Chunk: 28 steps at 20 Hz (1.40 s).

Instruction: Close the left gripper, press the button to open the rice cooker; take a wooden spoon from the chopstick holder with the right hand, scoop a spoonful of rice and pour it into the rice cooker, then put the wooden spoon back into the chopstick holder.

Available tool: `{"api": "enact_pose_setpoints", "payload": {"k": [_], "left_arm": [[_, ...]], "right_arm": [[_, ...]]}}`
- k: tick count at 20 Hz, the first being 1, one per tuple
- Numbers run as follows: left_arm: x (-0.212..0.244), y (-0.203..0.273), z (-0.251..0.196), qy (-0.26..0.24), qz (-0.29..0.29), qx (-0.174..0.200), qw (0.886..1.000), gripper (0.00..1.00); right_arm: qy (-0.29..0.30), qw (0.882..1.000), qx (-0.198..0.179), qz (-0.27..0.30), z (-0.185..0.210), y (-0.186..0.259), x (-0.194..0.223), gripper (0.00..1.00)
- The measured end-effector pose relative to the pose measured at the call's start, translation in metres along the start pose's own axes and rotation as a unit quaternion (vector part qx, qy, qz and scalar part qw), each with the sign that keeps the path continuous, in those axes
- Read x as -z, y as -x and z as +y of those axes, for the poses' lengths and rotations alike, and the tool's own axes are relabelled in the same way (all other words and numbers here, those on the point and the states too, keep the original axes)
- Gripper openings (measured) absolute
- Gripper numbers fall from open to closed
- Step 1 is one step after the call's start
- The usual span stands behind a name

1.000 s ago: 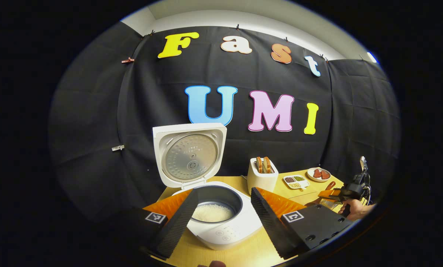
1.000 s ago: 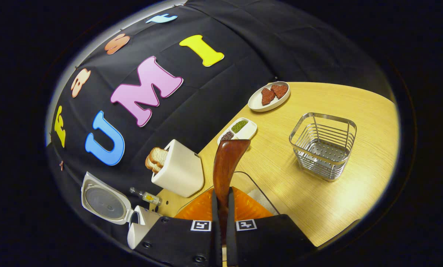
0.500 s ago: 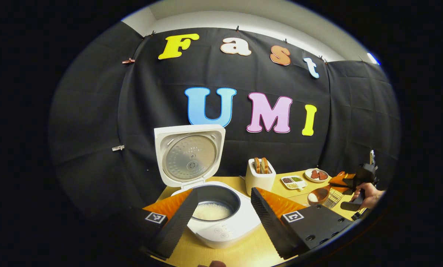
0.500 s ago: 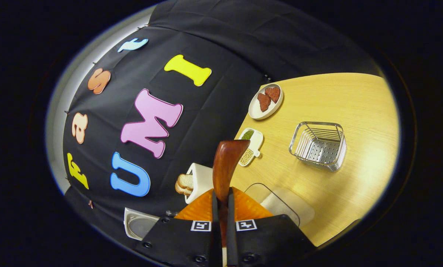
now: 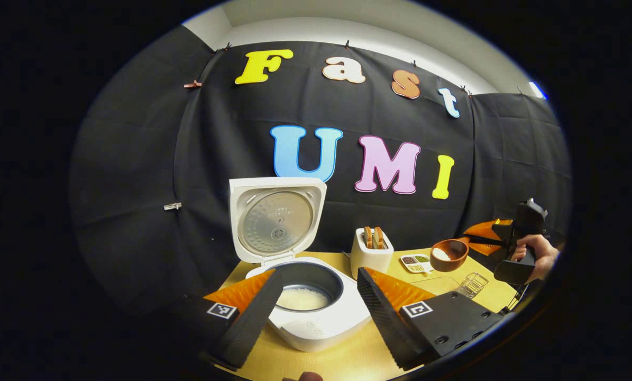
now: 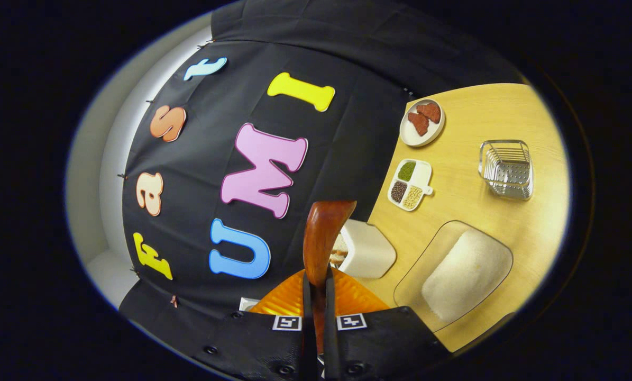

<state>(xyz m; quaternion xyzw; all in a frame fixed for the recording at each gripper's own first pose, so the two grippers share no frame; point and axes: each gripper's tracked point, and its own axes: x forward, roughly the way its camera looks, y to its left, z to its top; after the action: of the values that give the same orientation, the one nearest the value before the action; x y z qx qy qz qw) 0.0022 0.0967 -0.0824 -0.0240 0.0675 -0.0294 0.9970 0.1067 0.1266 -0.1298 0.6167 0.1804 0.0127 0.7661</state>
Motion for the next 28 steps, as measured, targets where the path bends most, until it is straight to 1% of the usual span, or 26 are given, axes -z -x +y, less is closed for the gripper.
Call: {"api": "enact_pose_setpoints", "payload": {"k": [4, 7, 11, 15, 17, 19, 23, 25, 28], "left_arm": [[-0.002, 0.015, 0.007, -0.001, -0.008, -0.009, 1.000, 0.97], [0.000, 0.019, 0.012, -0.001, -0.012, -0.011, 1.000, 0.97], [0.004, 0.022, 0.026, 0.003, -0.011, -0.021, 1.000, 0.97], [0.009, 0.019, 0.043, 0.004, -0.007, -0.032, 0.999, 0.97], [0.011, 0.018, 0.050, 0.007, -0.007, -0.036, 0.999, 0.97], [0.013, 0.017, 0.056, 0.009, -0.005, -0.037, 0.999, 0.97], [0.020, 0.016, 0.064, 0.019, -0.003, -0.039, 0.999, 0.97], [0.024, 0.015, 0.065, 0.025, -0.001, -0.038, 0.999, 0.97], [0.028, 0.015, 0.071, 0.035, 0.001, -0.038, 0.999, 0.98]], "right_arm": [[0.010, 0.999, -0.016, 0.031, 0.035, -0.025, 0.048, 0.09], [0.034, 0.998, -0.025, 0.043, 0.055, -0.045, 0.083, 0.09], [0.094, 0.993, -0.046, 0.053, 0.087, -0.067, 0.126, 0.09], [0.157, 0.984, -0.060, 0.064, 0.110, -0.087, 0.166, 0.09], [0.205, 0.974, -0.066, 0.067, 0.116, -0.095, 0.182, 0.09], [0.255, 0.962, -0.070, 0.066, 0.118, -0.102, 0.196, 0.09], [0.328, 0.939, -0.078, 0.069, 0.116, -0.114, 0.219, 0.09], [0.369, 0.923, -0.082, 0.069, 0.116, -0.119, 0.230, 0.09], [0.430, 0.895, -0.094, 0.071, 0.117, -0.120, 0.245, 0.09]]}}
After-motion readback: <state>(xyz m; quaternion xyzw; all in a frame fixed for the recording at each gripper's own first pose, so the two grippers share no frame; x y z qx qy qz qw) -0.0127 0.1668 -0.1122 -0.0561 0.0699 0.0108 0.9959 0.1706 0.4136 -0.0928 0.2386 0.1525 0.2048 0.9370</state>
